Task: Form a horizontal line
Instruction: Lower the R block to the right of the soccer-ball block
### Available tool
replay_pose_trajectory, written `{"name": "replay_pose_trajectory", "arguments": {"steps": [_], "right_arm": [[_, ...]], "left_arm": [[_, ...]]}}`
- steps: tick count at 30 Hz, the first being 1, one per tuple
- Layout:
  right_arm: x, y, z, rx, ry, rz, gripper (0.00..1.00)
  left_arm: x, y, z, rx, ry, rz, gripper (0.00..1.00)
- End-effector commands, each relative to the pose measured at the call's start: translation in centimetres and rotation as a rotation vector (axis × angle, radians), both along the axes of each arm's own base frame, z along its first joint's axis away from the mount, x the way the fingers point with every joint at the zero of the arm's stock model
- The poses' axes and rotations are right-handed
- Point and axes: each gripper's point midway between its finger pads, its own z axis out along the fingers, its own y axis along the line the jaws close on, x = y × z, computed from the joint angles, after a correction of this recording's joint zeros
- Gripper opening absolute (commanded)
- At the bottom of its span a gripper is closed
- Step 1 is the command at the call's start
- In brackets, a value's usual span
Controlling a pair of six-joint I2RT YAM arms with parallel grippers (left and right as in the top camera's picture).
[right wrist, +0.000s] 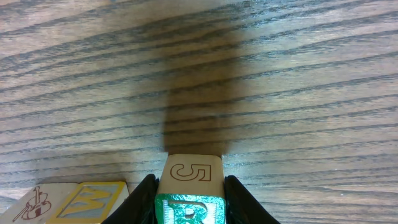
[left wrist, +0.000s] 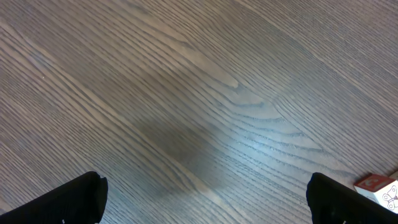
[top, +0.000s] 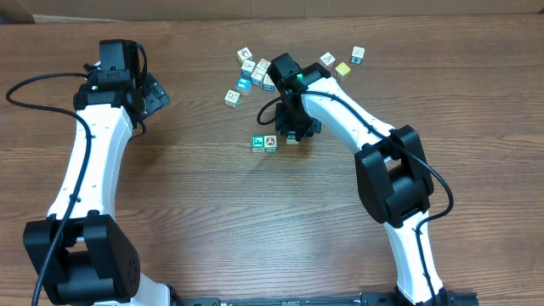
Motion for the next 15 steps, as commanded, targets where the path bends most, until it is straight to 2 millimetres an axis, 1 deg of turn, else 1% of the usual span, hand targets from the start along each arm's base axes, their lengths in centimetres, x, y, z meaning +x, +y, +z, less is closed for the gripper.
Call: {"name": "replay_pose_trajectory", "arguments": {"steps": [1,7,12,15], "right_arm": [[0.3,0.1,0.4,-0.003,-0.014,0.004,0.29],[0.0,0.8,0.4,0.034,0.008,0.008,0.29],[-0.2,0.7,0.4,0.034,0.014,0.008,0.29],[-0.4,1.2,0.4,0.06,0.026,0.011,0.29]], "left_arm": [[0.2,-0.4,0.4,-0.001,-0.01,-0.01,1.0],[0.2,-0.4,0.4,-0.001,-0.01,-0.01,1.0],[0.2,-0.4,0.4,-0.001,-0.01,-0.01,1.0],[0.2,-0.4,0.4,-0.001,-0.01,-0.01,1.0]]}}
